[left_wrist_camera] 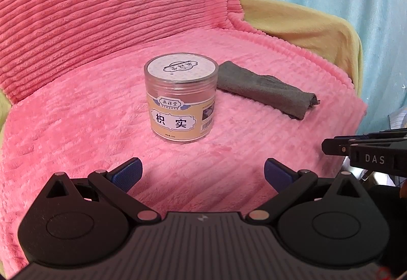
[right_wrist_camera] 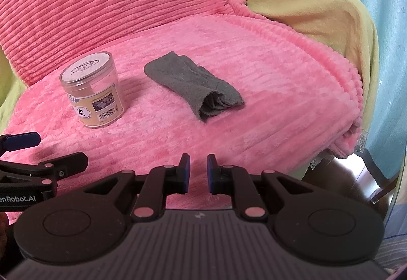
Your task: Clean container
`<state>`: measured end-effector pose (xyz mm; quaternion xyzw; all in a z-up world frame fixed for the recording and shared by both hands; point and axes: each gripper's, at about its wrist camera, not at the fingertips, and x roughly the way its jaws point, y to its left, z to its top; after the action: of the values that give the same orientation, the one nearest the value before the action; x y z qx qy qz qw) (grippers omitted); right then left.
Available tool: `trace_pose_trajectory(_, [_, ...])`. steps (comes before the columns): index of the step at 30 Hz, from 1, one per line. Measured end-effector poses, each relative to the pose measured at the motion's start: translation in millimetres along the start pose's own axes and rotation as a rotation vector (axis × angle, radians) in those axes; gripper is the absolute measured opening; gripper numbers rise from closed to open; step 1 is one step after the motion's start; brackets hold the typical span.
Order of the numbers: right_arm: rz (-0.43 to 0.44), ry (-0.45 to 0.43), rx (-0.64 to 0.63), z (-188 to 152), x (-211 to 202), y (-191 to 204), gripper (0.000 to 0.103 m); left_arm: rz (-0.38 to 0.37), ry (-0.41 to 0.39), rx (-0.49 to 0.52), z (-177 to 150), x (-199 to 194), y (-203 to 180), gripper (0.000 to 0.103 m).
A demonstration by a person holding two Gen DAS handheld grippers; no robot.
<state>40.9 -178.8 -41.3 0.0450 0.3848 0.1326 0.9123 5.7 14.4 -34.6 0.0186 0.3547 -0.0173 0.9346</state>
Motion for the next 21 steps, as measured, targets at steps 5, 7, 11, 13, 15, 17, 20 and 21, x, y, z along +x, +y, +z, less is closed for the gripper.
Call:
trace_pose_trajectory(5, [0.005,0.003,0.006,0,0,0,0.01,0.008,0.003,0.014,0,0,-2,0.103])
trace_pose_trajectory(7, [0.006,0.004,0.008,1,1,0,0.01,0.011,0.004,0.02,0,0,-3,0.103])
trace_pose_trajectory(11, [0.01,0.007,0.012,1,1,-2,0.01,0.024,0.004,0.033,-1,0,-7,0.103])
trace_pose_trajectory(13, [0.013,0.007,0.012,0,2,-5,0.01,0.033,0.003,0.042,-1,0,-10,0.103])
trace_pose_trajectory(15, [0.013,0.007,0.014,0,2,-5,0.01,0.037,0.002,0.05,-1,0,-11,0.103])
trace_pose_trajectory(17, [0.009,0.006,0.016,-1,2,-3,0.01,0.042,0.001,0.057,-1,0,-12,0.103])
trace_pose_trajectory(20, [0.009,0.005,0.016,-1,2,-3,0.01,0.043,0.001,0.059,-1,0,-11,0.103])
trace_pose_trajectory(21, [0.009,0.006,0.017,-1,2,-3,0.01,0.043,0.001,0.058,-1,0,-11,0.103])
